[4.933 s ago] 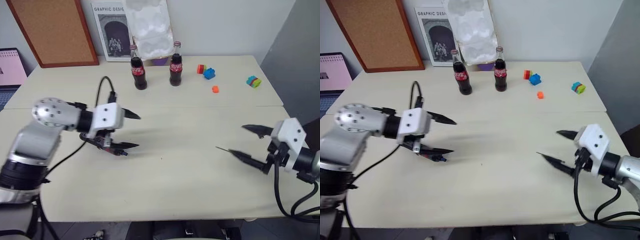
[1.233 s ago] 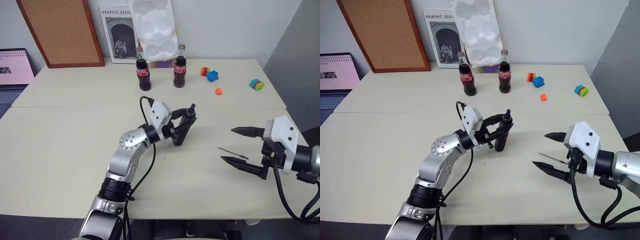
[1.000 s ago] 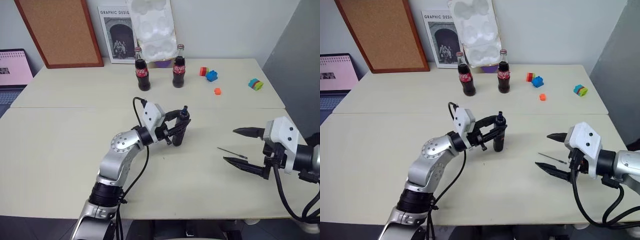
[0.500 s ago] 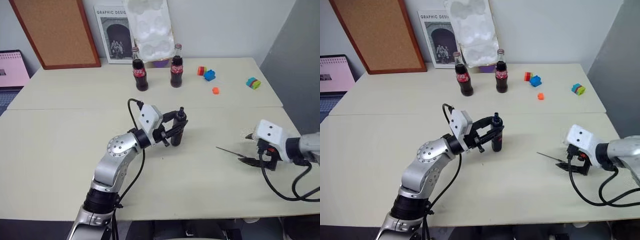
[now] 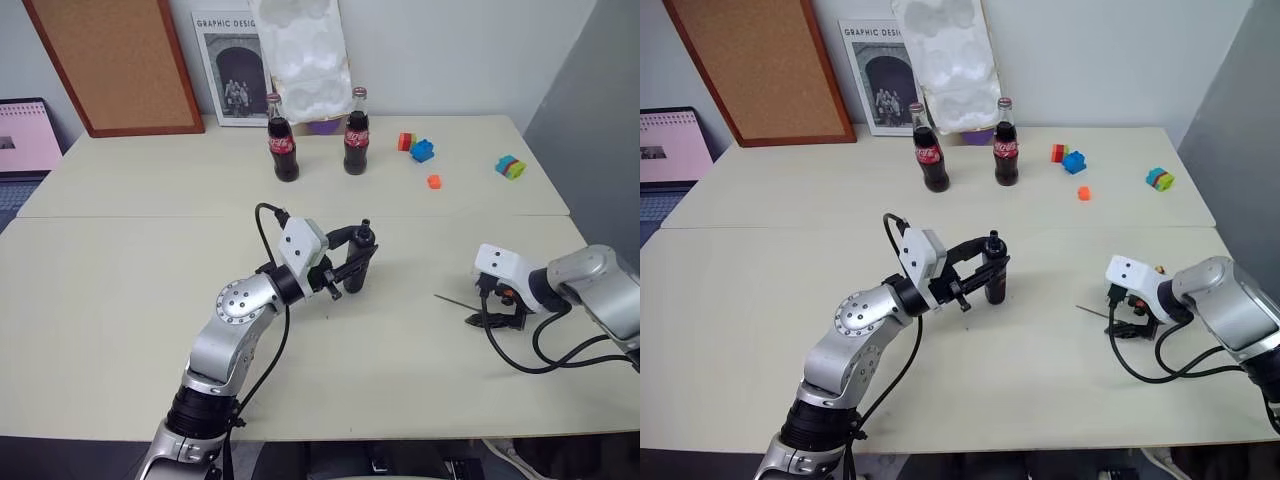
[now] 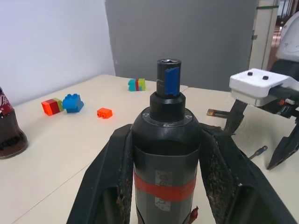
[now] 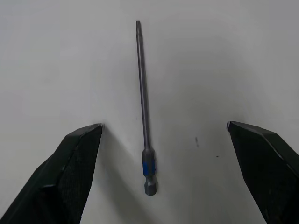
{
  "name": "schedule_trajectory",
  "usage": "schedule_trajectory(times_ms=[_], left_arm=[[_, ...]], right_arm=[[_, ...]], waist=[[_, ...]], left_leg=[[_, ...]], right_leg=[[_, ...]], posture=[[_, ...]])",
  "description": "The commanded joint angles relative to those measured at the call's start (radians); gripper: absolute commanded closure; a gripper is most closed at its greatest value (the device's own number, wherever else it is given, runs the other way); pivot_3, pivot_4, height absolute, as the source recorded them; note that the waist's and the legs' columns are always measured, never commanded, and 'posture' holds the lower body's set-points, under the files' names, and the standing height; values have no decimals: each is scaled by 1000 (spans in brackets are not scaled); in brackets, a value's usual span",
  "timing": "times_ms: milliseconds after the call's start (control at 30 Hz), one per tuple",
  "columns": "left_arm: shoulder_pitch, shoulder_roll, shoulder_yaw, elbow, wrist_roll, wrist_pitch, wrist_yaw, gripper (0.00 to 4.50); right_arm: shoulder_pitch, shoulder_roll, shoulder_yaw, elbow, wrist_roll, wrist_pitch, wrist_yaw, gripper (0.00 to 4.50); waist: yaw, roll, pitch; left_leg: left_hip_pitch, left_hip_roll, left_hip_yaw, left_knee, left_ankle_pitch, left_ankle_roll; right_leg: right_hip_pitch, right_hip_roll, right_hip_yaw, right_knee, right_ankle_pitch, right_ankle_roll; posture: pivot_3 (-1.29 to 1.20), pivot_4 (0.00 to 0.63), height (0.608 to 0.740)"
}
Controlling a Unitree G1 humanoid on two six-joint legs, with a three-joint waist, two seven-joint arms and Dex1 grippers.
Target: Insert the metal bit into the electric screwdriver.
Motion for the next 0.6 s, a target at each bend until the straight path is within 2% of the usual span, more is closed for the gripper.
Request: schedule_trajectory(times_ms=[33,300,400,533,600], left_arm=[[7,6,-15,14,14,-1,-3,2863],[-5,10,-10,47,17,-20,-17,2863],[-11,13,-7,59,19,-29,-21,2863],[-17,15,-9,69,22,-38,-23,2863],[-20,14,-10,71,22,-39,-23,2863]], right_arm=[[-6,-7,13,-20,-49,6,19,1007],[-5,24,23,-48,-80,39,18,2737],[-2,32,19,-43,-85,49,18,3579],[-4,38,12,-41,-83,59,17,4491],[-7,44,8,-36,-84,62,13,4500]], waist=[[0,0,0],[-3,0,0],[-3,0,0],[-3,-1,0],[-3,-1,0]], left_leg=[[0,0,0,0,0,0],[1,0,-1,1,0,0],[1,0,-1,1,0,0],[1,0,-1,1,0,0],[1,0,-1,1,0,0]], right_leg=[[0,0,0,0,0,0],[1,0,0,1,1,1],[1,0,0,1,1,1],[1,0,0,1,2,2],[1,0,0,1,2,2]], posture=[[0,150,740],[0,150,740],[0,150,740],[0,150,740],[0,150,740]])
